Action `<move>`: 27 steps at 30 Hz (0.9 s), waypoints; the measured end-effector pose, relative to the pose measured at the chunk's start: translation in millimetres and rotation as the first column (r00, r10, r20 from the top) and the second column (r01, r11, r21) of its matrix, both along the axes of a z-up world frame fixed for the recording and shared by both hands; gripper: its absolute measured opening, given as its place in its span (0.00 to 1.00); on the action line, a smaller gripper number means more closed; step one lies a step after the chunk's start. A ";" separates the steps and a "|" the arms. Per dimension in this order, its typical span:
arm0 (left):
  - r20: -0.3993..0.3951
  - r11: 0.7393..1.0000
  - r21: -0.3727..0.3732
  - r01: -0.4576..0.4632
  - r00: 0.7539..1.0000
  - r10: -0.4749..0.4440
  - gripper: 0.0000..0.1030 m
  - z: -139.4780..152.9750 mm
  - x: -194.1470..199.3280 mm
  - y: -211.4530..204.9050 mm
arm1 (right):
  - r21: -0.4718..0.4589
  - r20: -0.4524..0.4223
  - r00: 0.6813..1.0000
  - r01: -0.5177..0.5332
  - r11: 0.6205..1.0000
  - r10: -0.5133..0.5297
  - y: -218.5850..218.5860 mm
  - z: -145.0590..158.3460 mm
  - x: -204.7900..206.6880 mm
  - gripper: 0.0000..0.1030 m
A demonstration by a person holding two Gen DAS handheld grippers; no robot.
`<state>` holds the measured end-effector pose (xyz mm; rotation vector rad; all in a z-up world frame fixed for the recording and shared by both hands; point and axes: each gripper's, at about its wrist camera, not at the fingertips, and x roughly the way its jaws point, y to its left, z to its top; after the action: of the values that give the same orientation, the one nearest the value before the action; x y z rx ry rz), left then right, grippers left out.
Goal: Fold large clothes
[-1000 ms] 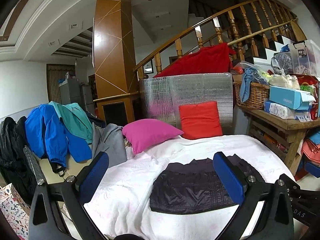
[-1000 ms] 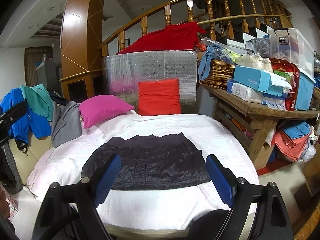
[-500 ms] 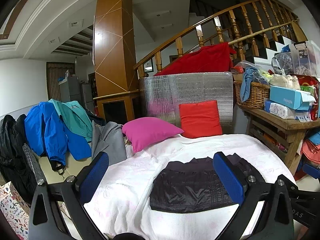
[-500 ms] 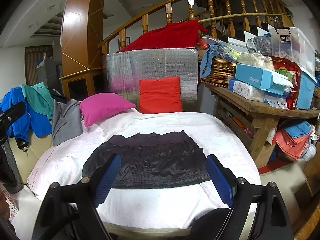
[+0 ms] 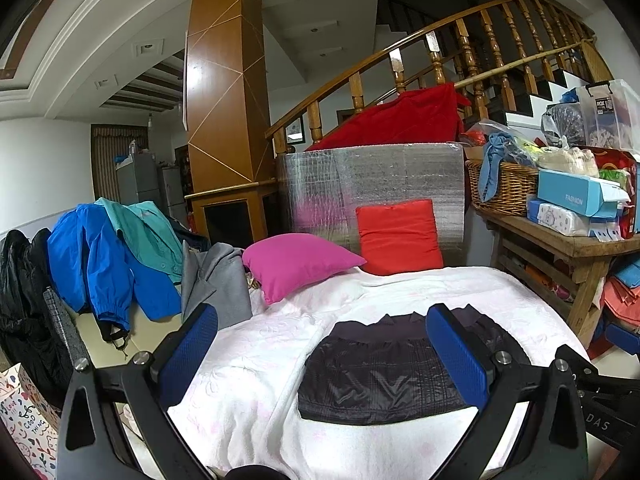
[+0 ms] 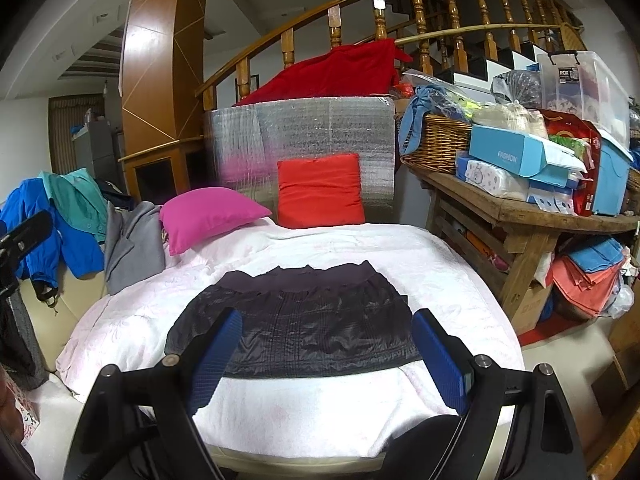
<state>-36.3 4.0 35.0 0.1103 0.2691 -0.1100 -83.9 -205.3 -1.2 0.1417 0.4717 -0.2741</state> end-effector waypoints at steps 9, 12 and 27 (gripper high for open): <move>-0.002 1.000 0.000 -0.001 1.000 0.001 1.00 -1.2 0.2 0.1 | 0.000 0.000 1.000 0.000 1.000 0.000 0.8 -0.2 0.0 0.86; -0.004 1.000 0.001 -0.003 1.000 0.003 1.00 -2.0 1.1 0.7 | 0.002 -0.003 1.000 -0.001 1.000 0.001 0.1 0.0 0.6 0.86; -0.016 1.000 0.008 -0.003 1.000 0.003 1.00 -5.8 5.6 -1.5 | -0.003 0.002 1.000 -0.003 1.000 0.003 -4.1 1.3 6.4 0.86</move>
<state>-30.7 2.5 29.2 0.1174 0.2857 -0.1072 -77.5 -209.5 0.1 0.1380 0.4698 -0.2721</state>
